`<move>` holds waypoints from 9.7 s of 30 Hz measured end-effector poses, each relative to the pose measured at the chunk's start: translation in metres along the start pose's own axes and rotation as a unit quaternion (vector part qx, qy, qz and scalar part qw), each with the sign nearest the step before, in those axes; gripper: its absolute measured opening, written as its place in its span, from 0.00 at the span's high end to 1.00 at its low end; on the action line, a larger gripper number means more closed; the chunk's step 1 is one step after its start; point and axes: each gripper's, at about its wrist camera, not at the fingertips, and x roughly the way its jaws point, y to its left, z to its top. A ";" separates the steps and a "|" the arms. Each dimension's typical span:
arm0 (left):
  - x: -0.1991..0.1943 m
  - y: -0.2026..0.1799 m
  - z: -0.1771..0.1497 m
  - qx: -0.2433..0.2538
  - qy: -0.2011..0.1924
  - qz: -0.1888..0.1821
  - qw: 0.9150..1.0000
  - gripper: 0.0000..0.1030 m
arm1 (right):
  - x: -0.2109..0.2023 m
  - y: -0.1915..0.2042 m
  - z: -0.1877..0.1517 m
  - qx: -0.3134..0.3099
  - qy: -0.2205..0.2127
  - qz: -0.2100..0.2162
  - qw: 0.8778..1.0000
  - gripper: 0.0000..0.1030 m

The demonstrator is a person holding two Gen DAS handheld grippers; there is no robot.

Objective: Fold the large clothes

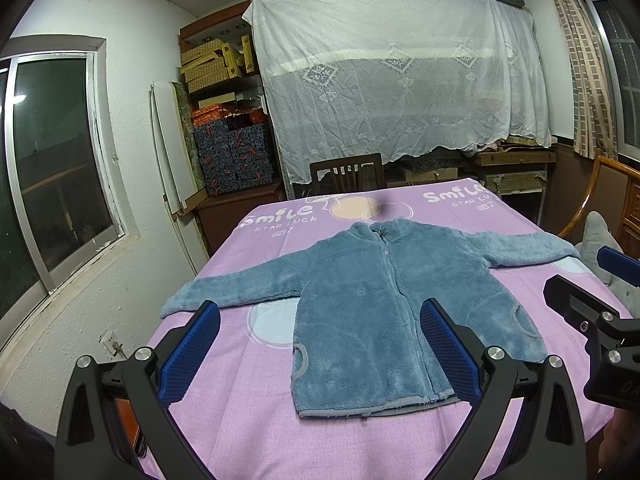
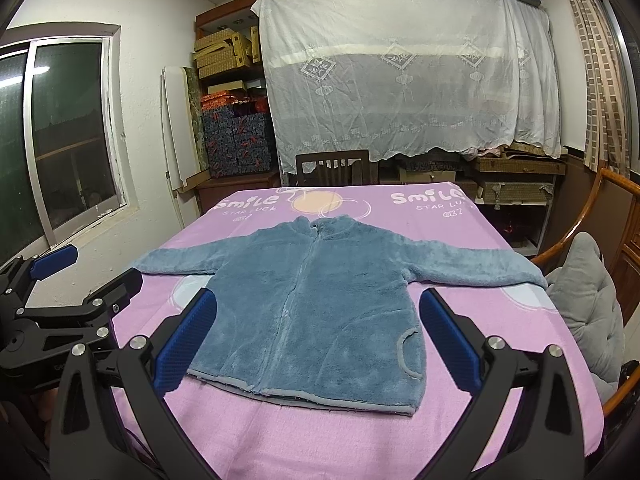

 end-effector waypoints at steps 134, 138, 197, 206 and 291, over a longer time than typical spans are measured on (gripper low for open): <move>0.333 0.085 0.010 -0.107 0.253 0.001 0.961 0.03 | 0.283 -0.072 0.022 0.096 0.209 0.085 0.970 0.41; 0.324 0.063 0.009 -0.071 0.237 -0.005 0.969 0.03 | 0.251 -0.118 0.024 0.129 0.162 0.032 0.978 0.38; 0.355 0.024 0.040 -0.131 0.222 -0.082 0.963 0.70 | 0.293 -0.187 0.033 0.197 0.154 0.044 0.967 0.89; 0.374 -0.033 0.059 -0.038 0.209 -0.095 0.973 0.65 | 0.358 -0.173 0.065 0.174 0.177 0.023 0.969 0.89; 0.305 0.057 0.098 -0.092 0.125 0.055 0.986 0.92 | 0.302 -0.188 0.014 0.231 0.207 0.073 0.948 0.77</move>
